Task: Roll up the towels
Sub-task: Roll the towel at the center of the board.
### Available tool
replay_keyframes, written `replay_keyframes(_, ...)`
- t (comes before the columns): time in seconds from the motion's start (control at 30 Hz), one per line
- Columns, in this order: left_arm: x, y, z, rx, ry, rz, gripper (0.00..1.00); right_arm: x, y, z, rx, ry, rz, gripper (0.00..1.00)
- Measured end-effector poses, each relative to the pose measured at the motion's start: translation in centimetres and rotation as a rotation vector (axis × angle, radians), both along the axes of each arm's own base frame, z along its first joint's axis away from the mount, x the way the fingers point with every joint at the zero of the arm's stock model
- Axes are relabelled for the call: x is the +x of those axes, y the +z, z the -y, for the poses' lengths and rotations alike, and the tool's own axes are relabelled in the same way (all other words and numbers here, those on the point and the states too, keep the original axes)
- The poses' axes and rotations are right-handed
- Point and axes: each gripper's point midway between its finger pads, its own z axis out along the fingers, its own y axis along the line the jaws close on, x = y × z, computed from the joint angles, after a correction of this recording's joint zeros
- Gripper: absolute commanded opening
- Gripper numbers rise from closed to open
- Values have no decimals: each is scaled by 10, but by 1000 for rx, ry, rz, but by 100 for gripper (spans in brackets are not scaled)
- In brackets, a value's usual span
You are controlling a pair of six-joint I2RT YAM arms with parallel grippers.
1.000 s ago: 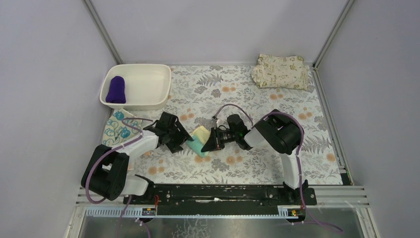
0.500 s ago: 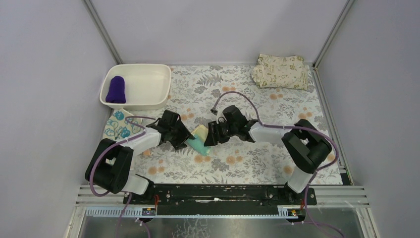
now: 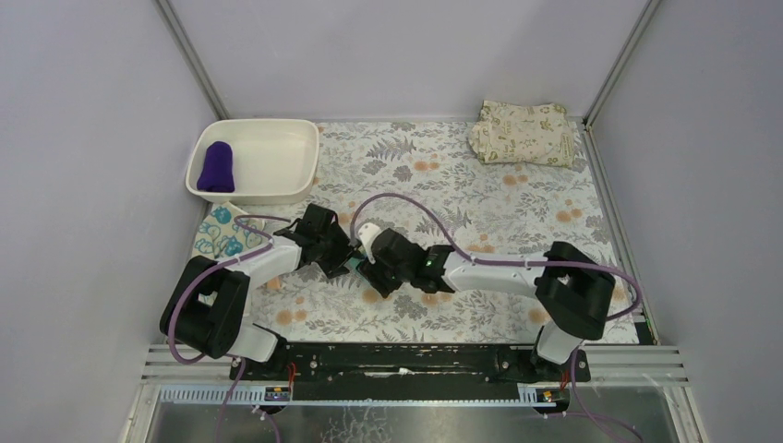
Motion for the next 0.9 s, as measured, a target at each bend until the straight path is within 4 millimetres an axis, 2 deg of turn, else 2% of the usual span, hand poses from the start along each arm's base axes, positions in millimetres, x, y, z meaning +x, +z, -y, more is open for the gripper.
replay_keyframes(0.2,1,0,0,0,0,-2,55,-6,-32,-4,-150,64,110,59)
replay_keyframes(0.4,1,0,1,0,-1,0,56,5,-53,-2,-241,65,191,53)
replay_keyframes(0.7,2,1,2,-4,5,1,62,13,-55,-4,-271,77,244,21)
replay_keyframes(0.8,3,4,0,3,9,13,67,13,-54,-10,-228,104,192,13)
replay_keyframes(0.9,3,6,-9,20,29,25,74,14,-53,-17,-147,137,90,9)
